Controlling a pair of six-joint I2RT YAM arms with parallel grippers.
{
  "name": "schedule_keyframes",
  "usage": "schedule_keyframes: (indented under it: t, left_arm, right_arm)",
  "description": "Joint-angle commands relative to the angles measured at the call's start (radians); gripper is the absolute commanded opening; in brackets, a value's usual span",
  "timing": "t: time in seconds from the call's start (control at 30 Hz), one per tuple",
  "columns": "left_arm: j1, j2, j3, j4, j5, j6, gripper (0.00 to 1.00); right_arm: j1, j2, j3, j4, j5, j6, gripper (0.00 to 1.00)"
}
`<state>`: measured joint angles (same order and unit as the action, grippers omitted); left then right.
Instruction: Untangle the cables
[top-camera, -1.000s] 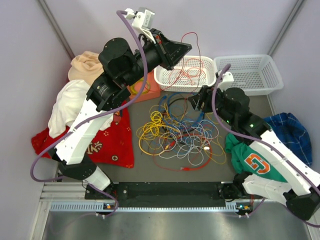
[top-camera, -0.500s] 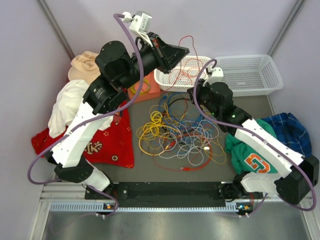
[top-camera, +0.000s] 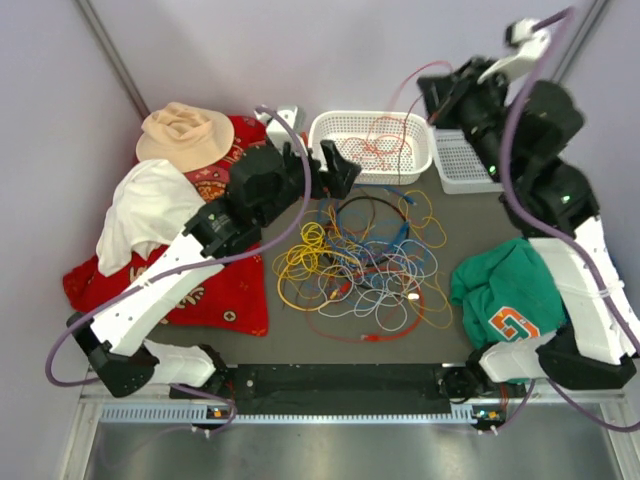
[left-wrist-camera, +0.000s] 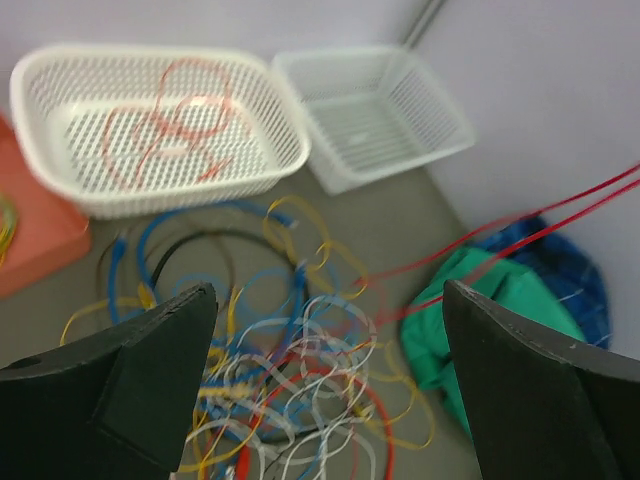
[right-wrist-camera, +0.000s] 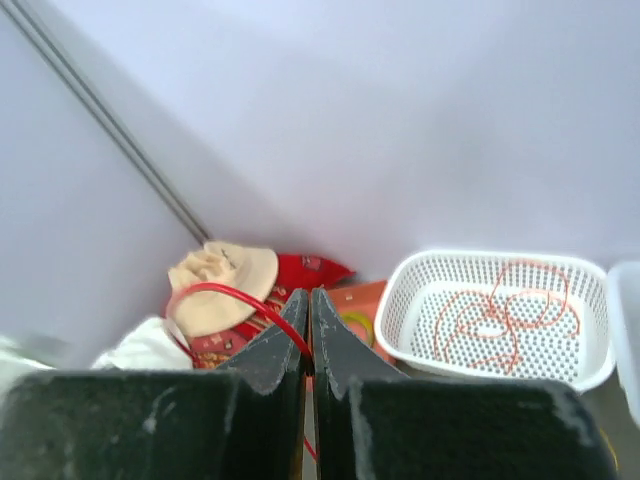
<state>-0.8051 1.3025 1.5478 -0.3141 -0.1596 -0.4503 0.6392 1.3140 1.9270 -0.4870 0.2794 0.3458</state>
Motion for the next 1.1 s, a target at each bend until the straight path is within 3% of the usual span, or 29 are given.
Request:
schedule_keyframes:
  t: [0.0, 0.27, 0.6, 0.73, 0.87, 1.07]
  left_arm:
    - [0.004, -0.101, -0.179, 0.101, -0.141, -0.030, 0.98]
    - [0.004, -0.256, -0.452, 0.096, -0.267, -0.102, 0.98]
    - [0.004, -0.341, -0.706, 0.208, -0.170, -0.179, 0.98]
    - [0.004, -0.358, -0.775, 0.309, -0.141, -0.188, 0.98]
    - [0.004, -0.385, -0.871, 0.493, -0.092, -0.177, 0.98]
    - [0.004, -0.411, -0.956, 0.696, -0.049, -0.145, 0.98]
  right_arm:
    - [-0.016, 0.152, 0.294, -0.219, 0.069, -0.076, 0.00]
    - [-0.059, 0.252, 0.452, -0.099, 0.084, -0.045, 0.00]
    - [-0.059, 0.240, 0.509, 0.175, -0.009, 0.013, 0.00]
    - [-0.059, 0.197, 0.509, 0.313, -0.074, 0.062, 0.00]
    - [-0.059, 0.192, 0.593, 0.304, -0.124, 0.117, 0.00]
    - [-0.059, 0.104, 0.543, 0.311, -0.114, 0.124, 0.00]
